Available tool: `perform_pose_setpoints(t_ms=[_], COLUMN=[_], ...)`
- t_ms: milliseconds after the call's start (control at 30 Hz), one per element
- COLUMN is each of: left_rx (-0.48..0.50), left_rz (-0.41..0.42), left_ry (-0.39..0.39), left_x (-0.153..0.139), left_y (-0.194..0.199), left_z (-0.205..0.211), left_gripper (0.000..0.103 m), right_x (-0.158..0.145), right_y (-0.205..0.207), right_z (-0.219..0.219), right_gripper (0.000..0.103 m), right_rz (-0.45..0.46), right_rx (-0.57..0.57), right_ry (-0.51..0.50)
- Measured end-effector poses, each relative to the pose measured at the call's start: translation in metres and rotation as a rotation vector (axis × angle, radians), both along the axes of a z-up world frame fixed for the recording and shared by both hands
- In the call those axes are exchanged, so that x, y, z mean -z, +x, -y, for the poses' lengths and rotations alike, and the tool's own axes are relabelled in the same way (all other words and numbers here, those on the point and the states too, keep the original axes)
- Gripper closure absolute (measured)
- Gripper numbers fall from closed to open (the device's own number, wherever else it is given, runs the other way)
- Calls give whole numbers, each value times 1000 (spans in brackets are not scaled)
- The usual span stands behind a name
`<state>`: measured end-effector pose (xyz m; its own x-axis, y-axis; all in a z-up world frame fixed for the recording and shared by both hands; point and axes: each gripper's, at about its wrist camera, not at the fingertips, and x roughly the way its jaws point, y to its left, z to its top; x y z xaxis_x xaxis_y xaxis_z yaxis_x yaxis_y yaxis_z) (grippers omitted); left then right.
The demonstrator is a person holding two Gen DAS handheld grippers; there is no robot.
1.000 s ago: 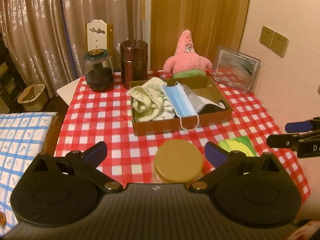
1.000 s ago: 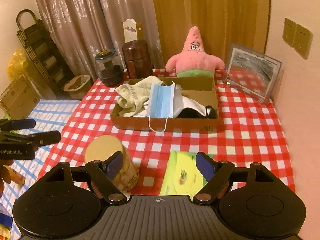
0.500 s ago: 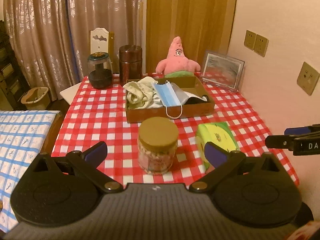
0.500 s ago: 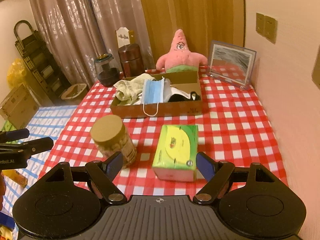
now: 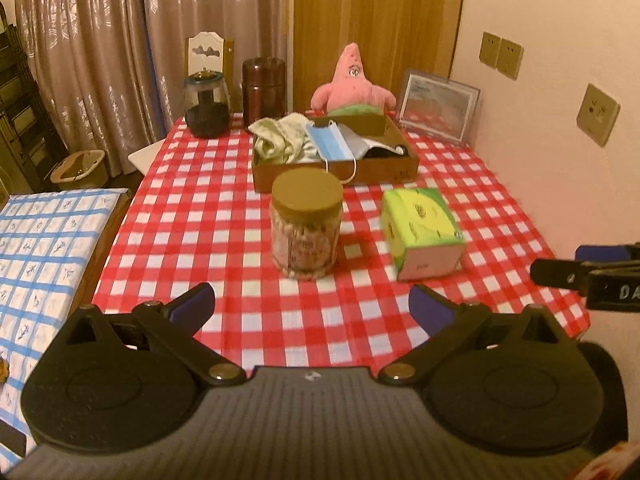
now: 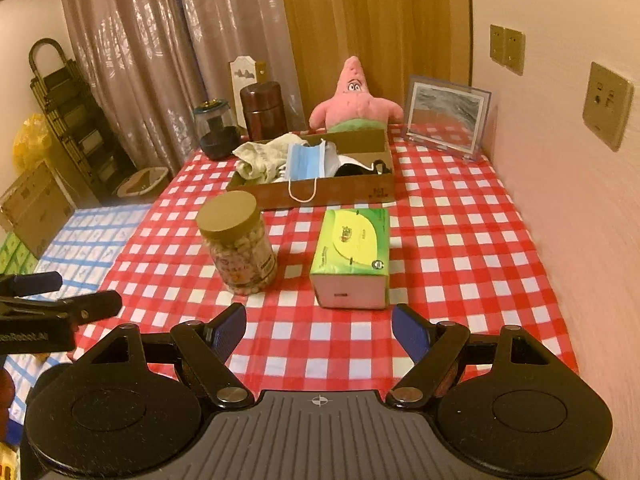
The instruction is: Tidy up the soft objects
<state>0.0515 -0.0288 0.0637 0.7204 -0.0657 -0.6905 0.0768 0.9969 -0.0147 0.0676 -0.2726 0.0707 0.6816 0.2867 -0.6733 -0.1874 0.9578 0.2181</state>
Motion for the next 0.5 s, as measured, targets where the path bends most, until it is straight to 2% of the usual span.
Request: perform_pose_setpoints(t_ms=[500], left_rx=[-30], left_rz=[-28], left_ry=[15], left_x=[10], left_y=[-29], left_z=[0], left_gripper=[1], right_x=[9], right_y=[-40], right_z=[-17], right_gripper=[24], right_rz=[-32], right_rx=[-37], right_ry=[-44])
